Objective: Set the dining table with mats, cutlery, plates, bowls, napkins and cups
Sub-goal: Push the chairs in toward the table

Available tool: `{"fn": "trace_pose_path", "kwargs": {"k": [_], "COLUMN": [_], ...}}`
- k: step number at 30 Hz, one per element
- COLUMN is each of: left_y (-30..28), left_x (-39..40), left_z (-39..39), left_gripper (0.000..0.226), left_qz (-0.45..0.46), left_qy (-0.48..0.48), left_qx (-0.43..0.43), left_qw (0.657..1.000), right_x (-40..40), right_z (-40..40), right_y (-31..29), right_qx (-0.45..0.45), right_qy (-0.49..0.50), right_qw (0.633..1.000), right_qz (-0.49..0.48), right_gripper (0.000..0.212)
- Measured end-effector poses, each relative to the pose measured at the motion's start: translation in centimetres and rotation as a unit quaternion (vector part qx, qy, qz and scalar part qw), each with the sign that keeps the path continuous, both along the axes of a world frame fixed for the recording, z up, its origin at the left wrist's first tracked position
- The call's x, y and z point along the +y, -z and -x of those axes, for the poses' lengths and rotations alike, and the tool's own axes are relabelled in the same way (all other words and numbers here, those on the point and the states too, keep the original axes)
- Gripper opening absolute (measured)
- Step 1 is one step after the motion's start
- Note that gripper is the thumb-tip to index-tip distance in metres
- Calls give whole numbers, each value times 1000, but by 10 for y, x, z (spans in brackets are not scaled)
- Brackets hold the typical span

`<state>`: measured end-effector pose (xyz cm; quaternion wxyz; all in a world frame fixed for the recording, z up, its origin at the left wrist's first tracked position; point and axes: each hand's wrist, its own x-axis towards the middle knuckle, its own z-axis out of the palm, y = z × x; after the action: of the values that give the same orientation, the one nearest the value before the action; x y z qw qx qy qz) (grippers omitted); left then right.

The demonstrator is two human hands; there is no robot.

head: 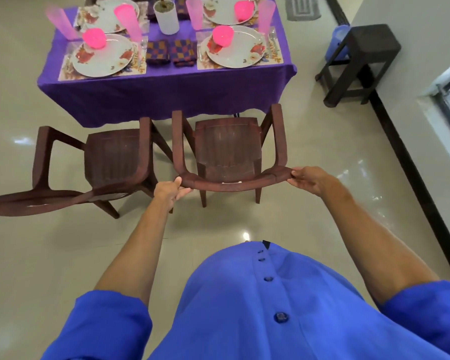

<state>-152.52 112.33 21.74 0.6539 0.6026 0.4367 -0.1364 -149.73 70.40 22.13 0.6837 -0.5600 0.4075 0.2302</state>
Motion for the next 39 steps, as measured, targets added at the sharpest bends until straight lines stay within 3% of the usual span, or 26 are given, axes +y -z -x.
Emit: {"fn": "trace_pose_path", "kwargs": {"k": [9, 18, 24, 36, 39], "left_y": [-7, -1, 5, 14, 14], "left_x": [-13, -18, -21, -23, -18], "left_z": [8, 10, 10, 21, 24], "left_gripper": [22, 22, 28, 33, 53], "left_qz": [-40, -23, -39, -162, -299], "left_qy": [-64, -83, -75, -9, 37], "left_qx": [12, 25, 24, 36, 53], "left_qw": [997, 996, 996, 986, 952], "right_x": [12, -1, -8, -18, -18], "right_z": [-1, 0, 0, 12, 11], "right_y": [9, 6, 7, -1, -3], "right_qx": [-12, -15, -26, -62, -71], "right_qy": [116, 88, 17, -133, -146], "right_qw": [991, 995, 998, 978, 968], "right_qz": [61, 54, 50, 146, 190], "right_gripper": [18, 18, 18, 31, 33]}}
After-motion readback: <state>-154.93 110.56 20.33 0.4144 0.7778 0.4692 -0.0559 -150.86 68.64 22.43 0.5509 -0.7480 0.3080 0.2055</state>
